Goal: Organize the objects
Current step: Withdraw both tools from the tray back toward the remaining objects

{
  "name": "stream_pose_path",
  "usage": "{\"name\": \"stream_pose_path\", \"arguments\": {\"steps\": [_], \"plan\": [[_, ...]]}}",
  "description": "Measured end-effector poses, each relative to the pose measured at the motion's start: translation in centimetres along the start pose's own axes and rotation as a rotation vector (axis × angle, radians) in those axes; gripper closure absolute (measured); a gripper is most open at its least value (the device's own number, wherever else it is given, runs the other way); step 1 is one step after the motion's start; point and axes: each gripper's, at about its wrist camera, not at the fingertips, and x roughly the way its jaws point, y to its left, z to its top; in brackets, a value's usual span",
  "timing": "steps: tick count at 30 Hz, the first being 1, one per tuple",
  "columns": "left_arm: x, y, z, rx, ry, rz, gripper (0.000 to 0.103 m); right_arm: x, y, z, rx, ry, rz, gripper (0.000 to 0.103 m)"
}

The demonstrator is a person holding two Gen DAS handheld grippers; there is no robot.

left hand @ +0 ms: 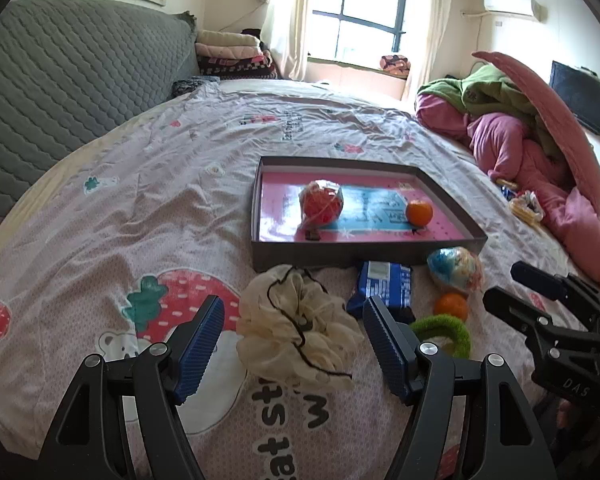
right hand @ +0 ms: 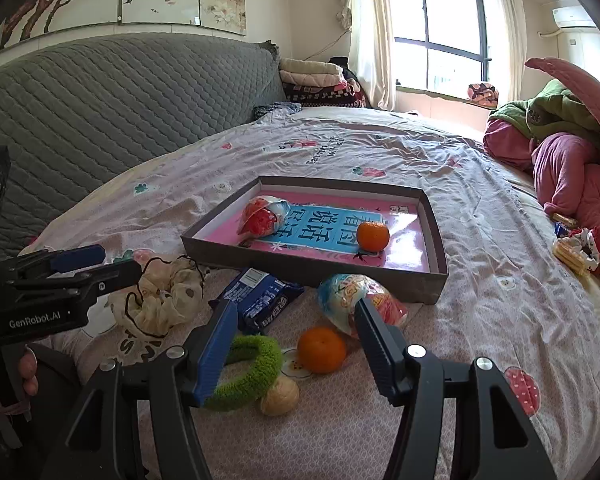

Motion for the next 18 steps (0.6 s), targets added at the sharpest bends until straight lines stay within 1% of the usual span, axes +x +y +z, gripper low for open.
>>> {"name": "stream_pose_path", "arguments": {"steps": [18], "plan": [[-0.3,-1.3,-2.5,0.048,0.053,-0.016,0.03,-0.6,1.2,-2.2,-0.035,0.043,0.012,0.042]]}}
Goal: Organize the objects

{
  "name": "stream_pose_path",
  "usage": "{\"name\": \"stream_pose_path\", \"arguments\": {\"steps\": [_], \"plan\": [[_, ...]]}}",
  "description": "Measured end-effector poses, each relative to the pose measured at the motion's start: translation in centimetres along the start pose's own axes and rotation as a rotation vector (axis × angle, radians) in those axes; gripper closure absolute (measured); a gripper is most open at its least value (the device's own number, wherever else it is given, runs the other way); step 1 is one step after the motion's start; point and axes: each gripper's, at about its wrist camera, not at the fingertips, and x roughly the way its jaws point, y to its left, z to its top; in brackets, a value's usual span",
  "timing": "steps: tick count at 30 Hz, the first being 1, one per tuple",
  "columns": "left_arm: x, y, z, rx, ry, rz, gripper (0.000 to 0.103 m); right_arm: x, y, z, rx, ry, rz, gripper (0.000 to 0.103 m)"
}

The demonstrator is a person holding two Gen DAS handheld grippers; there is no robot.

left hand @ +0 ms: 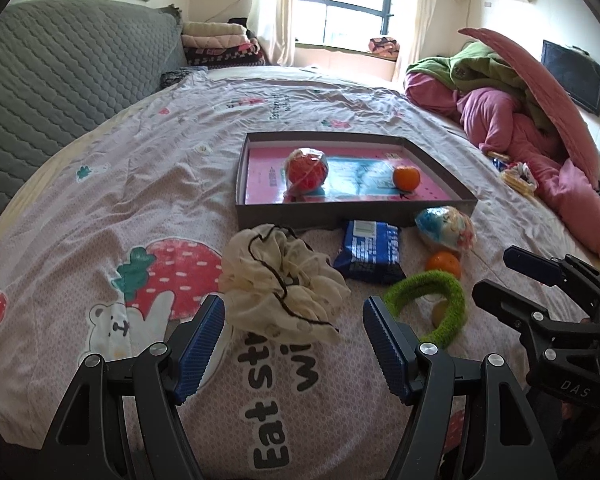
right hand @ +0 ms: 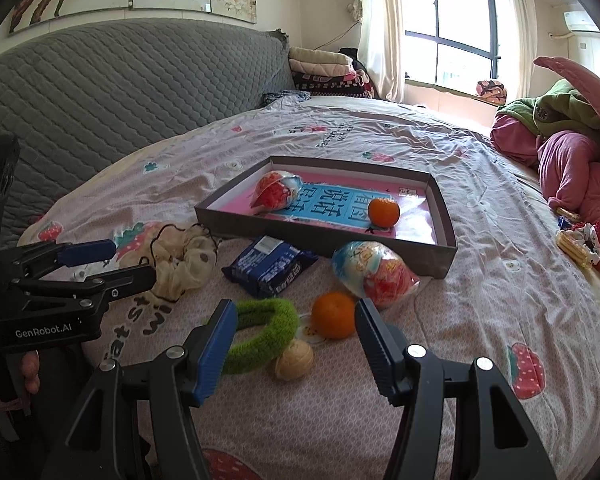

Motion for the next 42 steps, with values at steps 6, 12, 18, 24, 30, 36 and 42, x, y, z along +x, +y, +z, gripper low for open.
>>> {"name": "stream_pose_path", "arguments": {"steps": [6,12,18,24,30,36,42], "plan": [[-0.1,-0.2,-0.7,0.005,0.009,-0.005,0.03,-0.2,0.3,-1.2,0.002,0.031,0.002,0.042],[-0.1,-0.3,-1.1,0.008,0.023,-0.007,0.03,-0.3,0.1,-2.1,0.013,0.058,0.002,0.042],[0.2,-0.3,-1.5,0.002,0.049,-0.02,0.03,-0.3,0.1,-2.7,0.014,0.072,0.001,0.042],[0.4,-0.5,-1.9,0.011,0.067,-0.011,0.03,-0.1,0.0,-3.0,0.021,0.089,0.002,0.042],[1.0,-0.6,-2.0,0.014,0.08,-0.005,0.03,0.5,-0.1,-3.2,0.022,0.115,0.001,0.042],[1.3,-0.1,-1.8,-0.014,0.086,-0.014,0.03,1.2,-0.4,-3.4,0.033,0.142,-0.006,0.042],[1.9,0.6,-1.5,-0.046,0.103,-0.011,0.03,1.8,-0.5,-3.5,0.038,0.168,-0.011,0.042]]}}
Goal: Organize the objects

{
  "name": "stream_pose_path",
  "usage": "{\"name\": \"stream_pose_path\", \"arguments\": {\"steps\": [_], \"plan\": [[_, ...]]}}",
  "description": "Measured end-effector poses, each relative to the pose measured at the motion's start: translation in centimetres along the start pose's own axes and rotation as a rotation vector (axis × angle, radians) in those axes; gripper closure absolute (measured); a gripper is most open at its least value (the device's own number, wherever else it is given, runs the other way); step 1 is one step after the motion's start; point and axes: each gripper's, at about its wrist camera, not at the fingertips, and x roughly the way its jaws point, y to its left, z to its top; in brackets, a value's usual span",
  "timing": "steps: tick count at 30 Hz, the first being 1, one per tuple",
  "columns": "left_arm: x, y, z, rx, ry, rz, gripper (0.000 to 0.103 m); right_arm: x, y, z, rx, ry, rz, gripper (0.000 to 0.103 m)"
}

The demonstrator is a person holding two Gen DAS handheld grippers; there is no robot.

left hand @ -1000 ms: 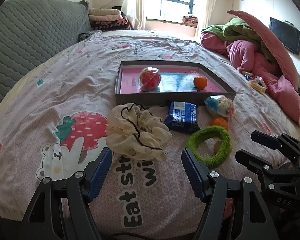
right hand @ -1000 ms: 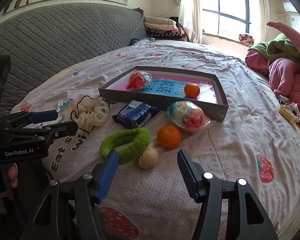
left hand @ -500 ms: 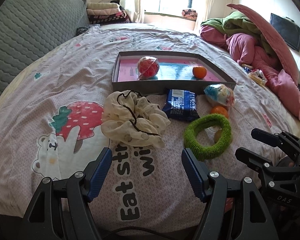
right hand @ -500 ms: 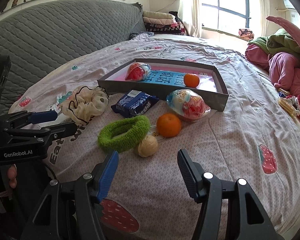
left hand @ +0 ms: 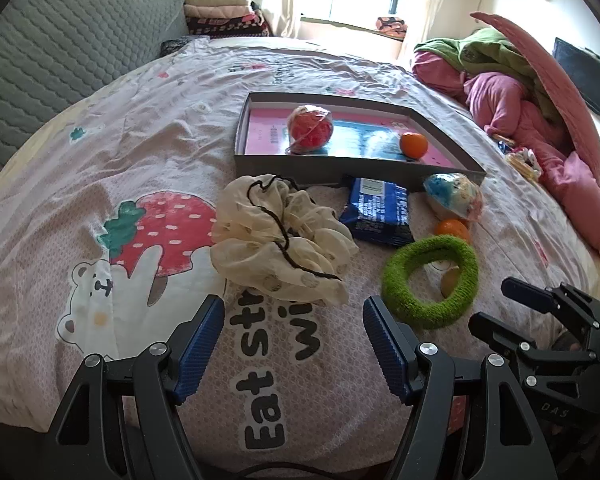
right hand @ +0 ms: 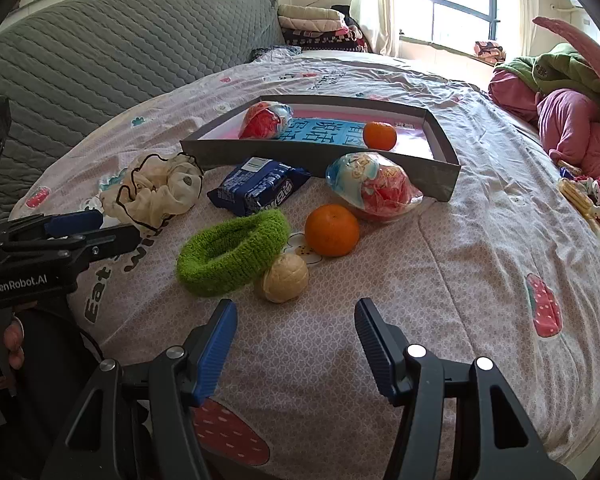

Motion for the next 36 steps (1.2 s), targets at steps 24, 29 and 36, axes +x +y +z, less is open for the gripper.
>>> {"name": "stream_pose_path", "arguments": {"steps": [24,29,36], "plan": [[4.7,1.8,3.5,-0.09,0.065,0.009,0.03,2.6,0.7,1.3,-0.04,0.018,-0.043,0.042],[5.7,2.4,4.0,-0.112,0.083,0.025,0.03,3.0,0.9,1.5,-0.05,0.012,-0.054,0.045],[7.0,2.4,4.7,-0.094,0.097,0.064,0.03,3.4,1.0,1.5,-0.052,0.02,-0.043,0.061]]}}
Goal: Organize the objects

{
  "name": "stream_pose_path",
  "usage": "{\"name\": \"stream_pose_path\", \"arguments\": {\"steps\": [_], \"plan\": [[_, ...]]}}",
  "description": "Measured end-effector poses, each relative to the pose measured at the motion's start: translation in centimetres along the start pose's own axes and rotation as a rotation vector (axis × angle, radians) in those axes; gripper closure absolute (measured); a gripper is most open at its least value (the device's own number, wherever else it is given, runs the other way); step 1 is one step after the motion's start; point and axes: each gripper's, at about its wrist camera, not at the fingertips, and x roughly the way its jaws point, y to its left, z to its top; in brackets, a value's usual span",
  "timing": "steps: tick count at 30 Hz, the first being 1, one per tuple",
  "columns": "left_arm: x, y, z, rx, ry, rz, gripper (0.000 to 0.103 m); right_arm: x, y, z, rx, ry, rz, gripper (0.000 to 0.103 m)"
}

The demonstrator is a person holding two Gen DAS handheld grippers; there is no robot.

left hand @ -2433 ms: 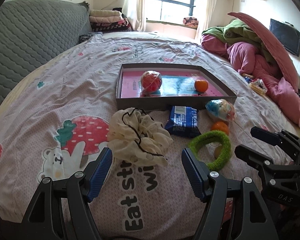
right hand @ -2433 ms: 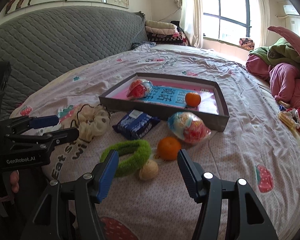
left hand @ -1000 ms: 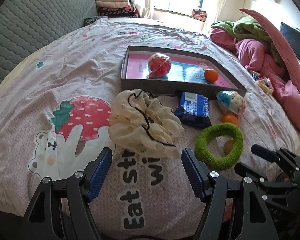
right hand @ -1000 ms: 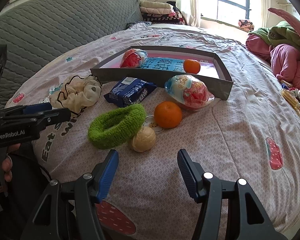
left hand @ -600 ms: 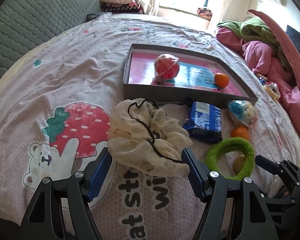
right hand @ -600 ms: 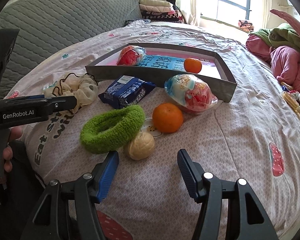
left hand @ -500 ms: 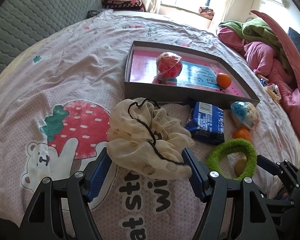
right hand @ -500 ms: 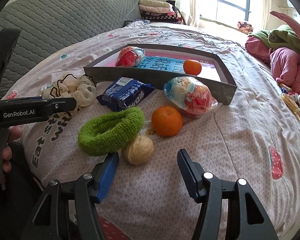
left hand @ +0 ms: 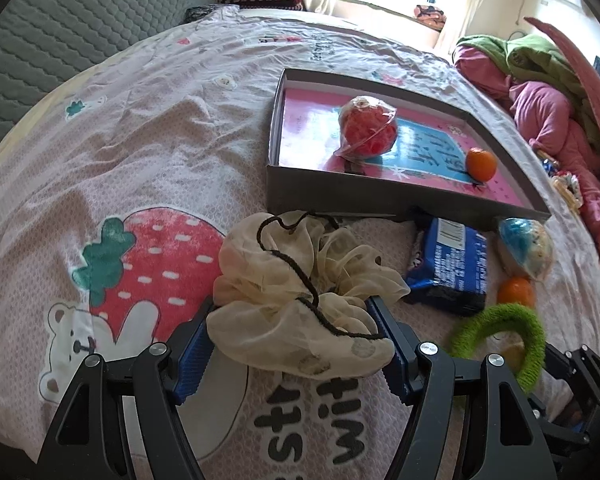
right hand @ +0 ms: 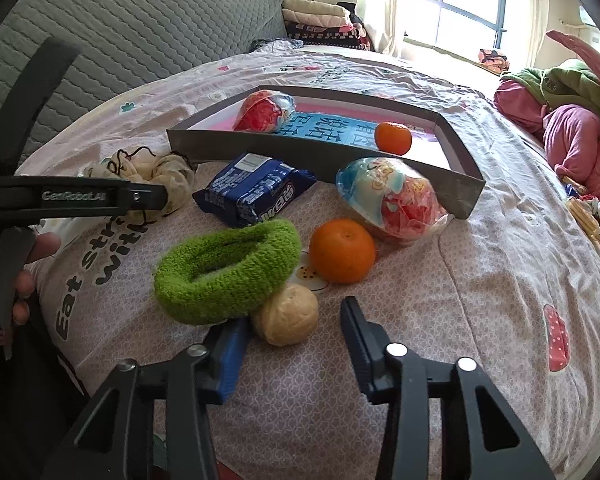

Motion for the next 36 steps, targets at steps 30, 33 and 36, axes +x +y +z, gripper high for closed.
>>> {"name": "stream_pose_path", "arguments": {"steps": [30,33,36], "plan": [[-1.3,-2.9,-1.5,0.105,-0.009,-0.18,0.086,-0.6,-1.5,-0.3,0.058,-0.023,-0.009,0.069],[-1.7,-2.9,-1.4,0.105,-0.025,-0.189,0.086,-0.8,-1.7,-0.2,0.068,-0.031,-0.014,0.069],[-2.5,-2.8,-1.3,0.109,-0.062,-0.197,0.086,-1.2,-1.9,0.0,0.074,-0.046,-0.028,0.069]]}}
